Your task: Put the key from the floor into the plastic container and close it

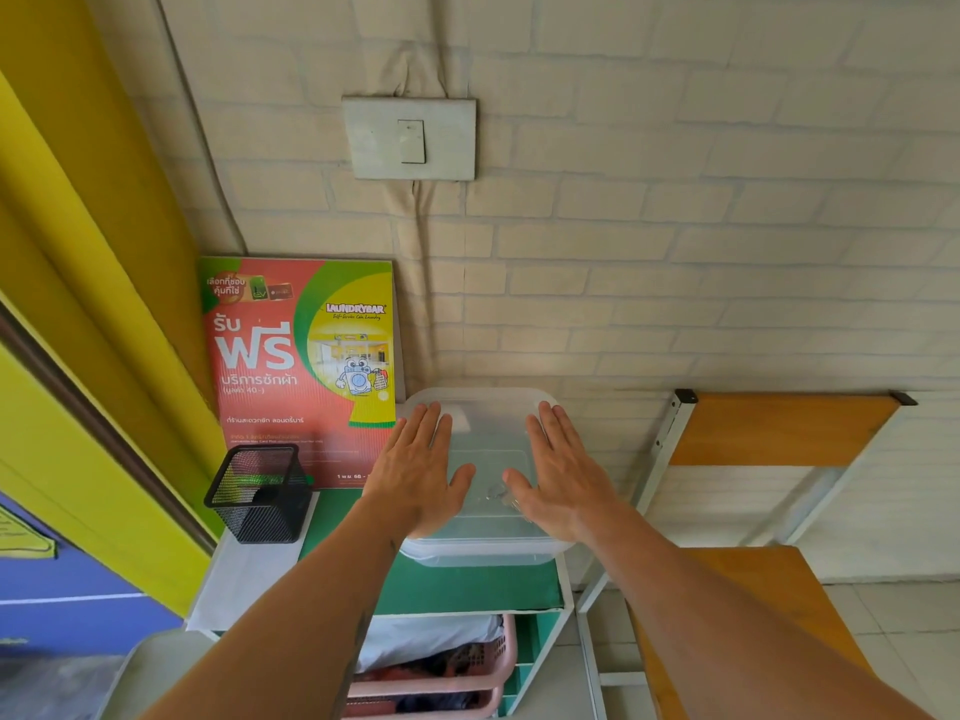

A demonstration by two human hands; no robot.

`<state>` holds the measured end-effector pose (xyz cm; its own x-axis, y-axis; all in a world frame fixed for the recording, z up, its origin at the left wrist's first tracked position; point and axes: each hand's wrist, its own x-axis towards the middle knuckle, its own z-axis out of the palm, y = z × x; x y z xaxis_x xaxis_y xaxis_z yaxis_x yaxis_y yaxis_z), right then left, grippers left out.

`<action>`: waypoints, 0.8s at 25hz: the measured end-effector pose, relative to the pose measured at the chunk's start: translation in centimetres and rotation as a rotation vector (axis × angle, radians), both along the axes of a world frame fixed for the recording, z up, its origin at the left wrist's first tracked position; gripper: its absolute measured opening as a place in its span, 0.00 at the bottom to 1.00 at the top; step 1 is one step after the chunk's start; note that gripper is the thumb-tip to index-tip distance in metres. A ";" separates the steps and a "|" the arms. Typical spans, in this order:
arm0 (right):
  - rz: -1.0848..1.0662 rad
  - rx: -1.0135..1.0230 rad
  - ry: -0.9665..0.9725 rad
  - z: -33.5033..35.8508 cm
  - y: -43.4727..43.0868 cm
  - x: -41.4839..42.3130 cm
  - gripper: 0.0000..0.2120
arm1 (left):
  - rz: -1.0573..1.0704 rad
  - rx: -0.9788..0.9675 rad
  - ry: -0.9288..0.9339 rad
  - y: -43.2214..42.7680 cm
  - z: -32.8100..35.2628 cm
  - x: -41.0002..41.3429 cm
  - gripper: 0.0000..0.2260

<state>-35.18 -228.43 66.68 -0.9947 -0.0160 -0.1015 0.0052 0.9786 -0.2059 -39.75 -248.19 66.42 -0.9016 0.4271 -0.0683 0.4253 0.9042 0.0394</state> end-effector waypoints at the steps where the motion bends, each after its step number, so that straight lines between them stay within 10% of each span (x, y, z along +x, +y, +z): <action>1: -0.001 0.010 -0.002 0.1 -0.1 0.1 0.39 | 0.000 -0.002 -0.003 0.0 0.0 0.0 0.35; 20: 0.008 -0.040 -0.041 4.7 1.1 1.0 0.39 | 0.030 0.045 0.058 2.5 4.8 1.8 0.30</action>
